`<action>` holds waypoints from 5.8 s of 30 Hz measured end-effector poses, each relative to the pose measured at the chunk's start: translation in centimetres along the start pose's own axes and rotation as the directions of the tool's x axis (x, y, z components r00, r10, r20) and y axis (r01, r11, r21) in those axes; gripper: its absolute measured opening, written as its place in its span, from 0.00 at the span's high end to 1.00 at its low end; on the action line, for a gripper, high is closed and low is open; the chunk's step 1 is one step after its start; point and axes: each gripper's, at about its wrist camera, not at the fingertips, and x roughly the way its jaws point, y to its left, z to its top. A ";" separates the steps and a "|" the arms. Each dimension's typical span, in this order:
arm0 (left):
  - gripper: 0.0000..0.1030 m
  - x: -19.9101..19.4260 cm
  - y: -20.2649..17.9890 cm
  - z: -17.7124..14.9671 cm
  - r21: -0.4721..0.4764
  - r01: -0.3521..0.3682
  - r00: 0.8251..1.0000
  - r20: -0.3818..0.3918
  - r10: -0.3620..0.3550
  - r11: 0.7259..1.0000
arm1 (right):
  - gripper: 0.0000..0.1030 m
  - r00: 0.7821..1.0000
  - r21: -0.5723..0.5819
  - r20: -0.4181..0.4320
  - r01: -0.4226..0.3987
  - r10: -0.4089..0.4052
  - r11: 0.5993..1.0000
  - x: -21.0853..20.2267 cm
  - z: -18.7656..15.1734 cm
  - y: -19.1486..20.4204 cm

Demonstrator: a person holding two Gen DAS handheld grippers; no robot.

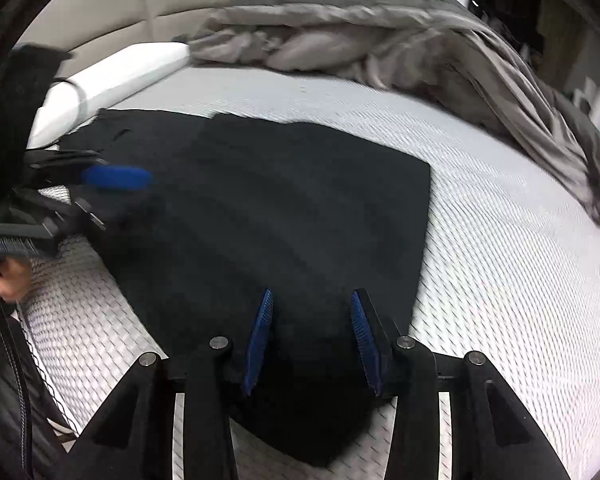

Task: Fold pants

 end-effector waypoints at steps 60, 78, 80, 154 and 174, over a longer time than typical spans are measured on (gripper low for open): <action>1.00 -20.4 20.2 -2.7 -0.638 -0.215 0.821 0.292 0.490 0.740 | 0.48 0.977 0.538 0.183 -0.194 0.111 0.820 -3.7 -4.6 -14.1; 0.48 3.4 -7.9 2.8 0.060 0.241 0.967 -0.096 -0.235 0.969 | 0.46 0.968 0.640 0.238 -0.222 0.084 0.735 -7.7 -8.1 -20.1; 0.47 2.1 -6.1 3.8 0.036 0.251 0.968 -0.031 -0.250 0.967 | 0.46 0.962 0.641 0.242 -0.259 0.129 0.723 -7.3 -8.3 -20.0; 0.34 -3.6 15.5 -1.1 -0.399 -0.193 0.972 0.047 0.230 0.896 | 0.81 0.933 0.509 0.126 -0.353 0.337 0.785 -1.5 -3.2 -11.6; 0.69 -2.9 13.9 -4.7 -0.308 -0.073 0.997 -0.054 0.059 0.948 | 0.63 0.980 0.549 0.078 -0.196 0.184 0.812 -0.7 -2.8 -13.7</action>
